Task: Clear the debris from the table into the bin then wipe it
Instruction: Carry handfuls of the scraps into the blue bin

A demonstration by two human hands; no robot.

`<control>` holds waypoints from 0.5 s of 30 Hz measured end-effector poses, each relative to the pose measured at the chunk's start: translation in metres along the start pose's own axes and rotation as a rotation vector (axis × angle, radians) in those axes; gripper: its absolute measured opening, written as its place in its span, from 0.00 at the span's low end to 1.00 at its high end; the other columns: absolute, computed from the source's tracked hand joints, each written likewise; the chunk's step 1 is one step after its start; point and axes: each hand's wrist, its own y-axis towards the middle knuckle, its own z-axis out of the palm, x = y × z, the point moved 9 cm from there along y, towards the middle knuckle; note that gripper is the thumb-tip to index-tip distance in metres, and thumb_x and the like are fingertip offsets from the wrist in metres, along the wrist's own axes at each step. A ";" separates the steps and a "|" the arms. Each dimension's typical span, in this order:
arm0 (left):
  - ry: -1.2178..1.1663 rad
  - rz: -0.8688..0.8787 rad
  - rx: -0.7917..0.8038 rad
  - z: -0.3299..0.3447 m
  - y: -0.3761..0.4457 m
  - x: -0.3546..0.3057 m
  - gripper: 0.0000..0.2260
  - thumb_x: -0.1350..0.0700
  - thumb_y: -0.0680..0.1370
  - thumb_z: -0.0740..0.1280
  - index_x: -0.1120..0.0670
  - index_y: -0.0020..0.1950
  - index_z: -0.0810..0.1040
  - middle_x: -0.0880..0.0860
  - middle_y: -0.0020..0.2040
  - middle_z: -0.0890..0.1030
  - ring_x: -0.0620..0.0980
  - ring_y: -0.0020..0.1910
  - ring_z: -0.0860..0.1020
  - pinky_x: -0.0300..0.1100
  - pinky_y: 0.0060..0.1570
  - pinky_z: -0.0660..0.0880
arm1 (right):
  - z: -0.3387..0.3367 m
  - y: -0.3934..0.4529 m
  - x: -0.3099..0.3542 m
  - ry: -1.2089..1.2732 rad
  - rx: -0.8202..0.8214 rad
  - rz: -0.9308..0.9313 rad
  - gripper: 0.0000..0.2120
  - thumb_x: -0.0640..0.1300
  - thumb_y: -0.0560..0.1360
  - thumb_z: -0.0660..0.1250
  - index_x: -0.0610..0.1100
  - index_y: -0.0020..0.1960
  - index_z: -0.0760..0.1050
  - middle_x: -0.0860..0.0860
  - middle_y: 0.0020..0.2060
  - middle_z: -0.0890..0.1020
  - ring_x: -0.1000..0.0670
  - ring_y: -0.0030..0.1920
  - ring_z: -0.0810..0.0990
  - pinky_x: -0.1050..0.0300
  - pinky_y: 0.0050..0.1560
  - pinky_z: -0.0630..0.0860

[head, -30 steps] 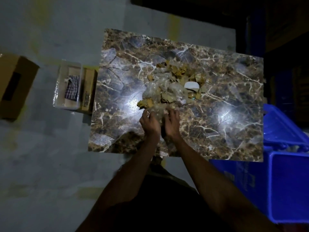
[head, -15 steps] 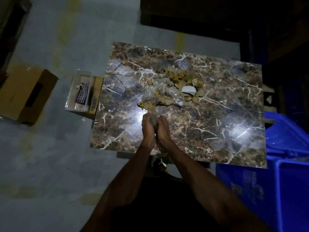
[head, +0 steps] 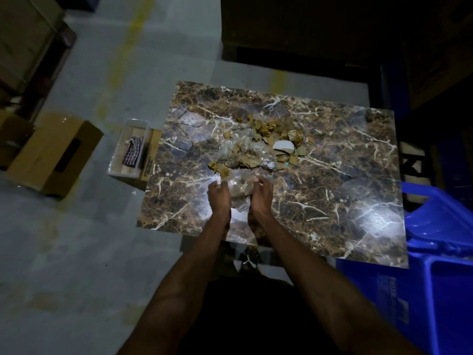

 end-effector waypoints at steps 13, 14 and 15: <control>0.022 0.365 0.125 -0.003 -0.015 -0.022 0.24 0.44 0.83 0.63 0.46 0.79 0.68 0.45 0.79 0.68 0.47 0.78 0.66 0.59 0.76 0.67 | 0.033 0.010 -0.016 0.072 0.054 -0.165 0.22 0.49 0.87 0.58 0.47 0.80 0.66 0.56 0.77 0.69 0.59 0.77 0.66 0.59 0.76 0.65; 0.027 0.383 0.133 0.003 -0.018 -0.024 0.25 0.45 0.83 0.62 0.46 0.80 0.66 0.45 0.80 0.67 0.47 0.79 0.65 0.60 0.76 0.66 | 0.041 0.012 -0.013 0.076 0.060 -0.180 0.22 0.49 0.87 0.58 0.46 0.80 0.65 0.54 0.78 0.68 0.59 0.77 0.65 0.60 0.76 0.64; 0.049 0.408 0.129 0.007 -0.021 -0.025 0.25 0.46 0.84 0.61 0.47 0.81 0.64 0.46 0.81 0.65 0.48 0.80 0.64 0.61 0.77 0.64 | 0.048 0.011 -0.008 0.082 0.070 -0.202 0.22 0.47 0.87 0.58 0.45 0.80 0.65 0.53 0.77 0.68 0.60 0.77 0.65 0.62 0.75 0.64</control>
